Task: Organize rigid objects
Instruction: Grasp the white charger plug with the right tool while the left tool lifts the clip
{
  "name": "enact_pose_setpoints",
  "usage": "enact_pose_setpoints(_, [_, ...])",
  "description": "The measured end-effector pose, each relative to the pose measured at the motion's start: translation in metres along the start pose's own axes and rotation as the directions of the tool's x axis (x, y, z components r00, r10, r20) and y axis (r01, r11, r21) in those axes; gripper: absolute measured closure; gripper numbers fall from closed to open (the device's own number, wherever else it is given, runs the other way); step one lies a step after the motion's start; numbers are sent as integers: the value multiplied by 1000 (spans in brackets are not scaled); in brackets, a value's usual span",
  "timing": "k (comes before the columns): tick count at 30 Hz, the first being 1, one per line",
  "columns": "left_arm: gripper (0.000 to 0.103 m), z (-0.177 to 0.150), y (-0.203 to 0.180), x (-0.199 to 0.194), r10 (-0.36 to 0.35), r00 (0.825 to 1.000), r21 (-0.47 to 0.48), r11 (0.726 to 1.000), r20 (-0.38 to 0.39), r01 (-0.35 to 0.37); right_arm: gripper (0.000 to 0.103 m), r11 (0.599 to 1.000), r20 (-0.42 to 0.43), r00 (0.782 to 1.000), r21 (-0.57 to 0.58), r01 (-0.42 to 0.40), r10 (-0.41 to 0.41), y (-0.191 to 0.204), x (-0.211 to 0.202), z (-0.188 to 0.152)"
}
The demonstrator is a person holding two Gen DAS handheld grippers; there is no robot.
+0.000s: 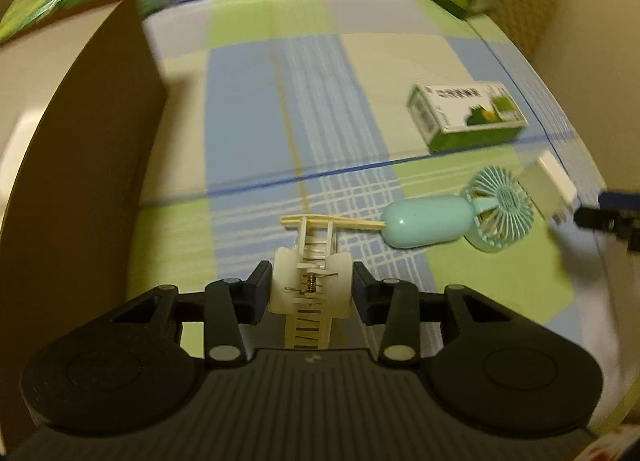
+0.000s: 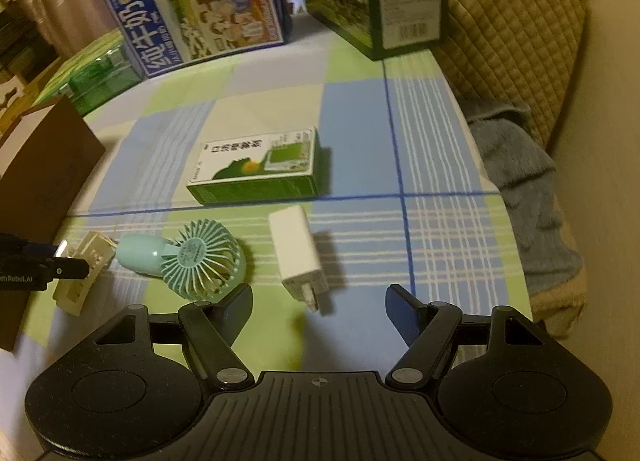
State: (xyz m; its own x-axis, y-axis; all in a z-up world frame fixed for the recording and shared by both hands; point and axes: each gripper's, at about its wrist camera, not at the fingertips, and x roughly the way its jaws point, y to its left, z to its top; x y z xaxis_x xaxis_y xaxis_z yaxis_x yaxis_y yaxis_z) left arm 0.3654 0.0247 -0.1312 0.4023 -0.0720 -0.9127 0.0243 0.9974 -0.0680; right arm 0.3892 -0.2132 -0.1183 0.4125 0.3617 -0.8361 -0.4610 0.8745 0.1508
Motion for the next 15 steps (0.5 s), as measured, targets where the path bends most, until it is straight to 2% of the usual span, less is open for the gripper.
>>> enact_pose_setpoints(3, [66, -6, 4, -4, -10, 1000, -82, 997, -7, 9, 33, 999, 6, 1000, -47, -6, 7, 5, 4, 3])
enact_pose_setpoints(13, [67, -13, -10, -4, 16, 1000, 20, 1000, 4, -16, 33, 986, 2, 1000, -167, -10, 10, 13, 19, 10])
enact_pose_setpoints(15, [67, -13, -9, -5, 35, 999, 17, 999, 18, -35, 37, 983, 0, 1000, -182, -12, 12, 14, 21, 11])
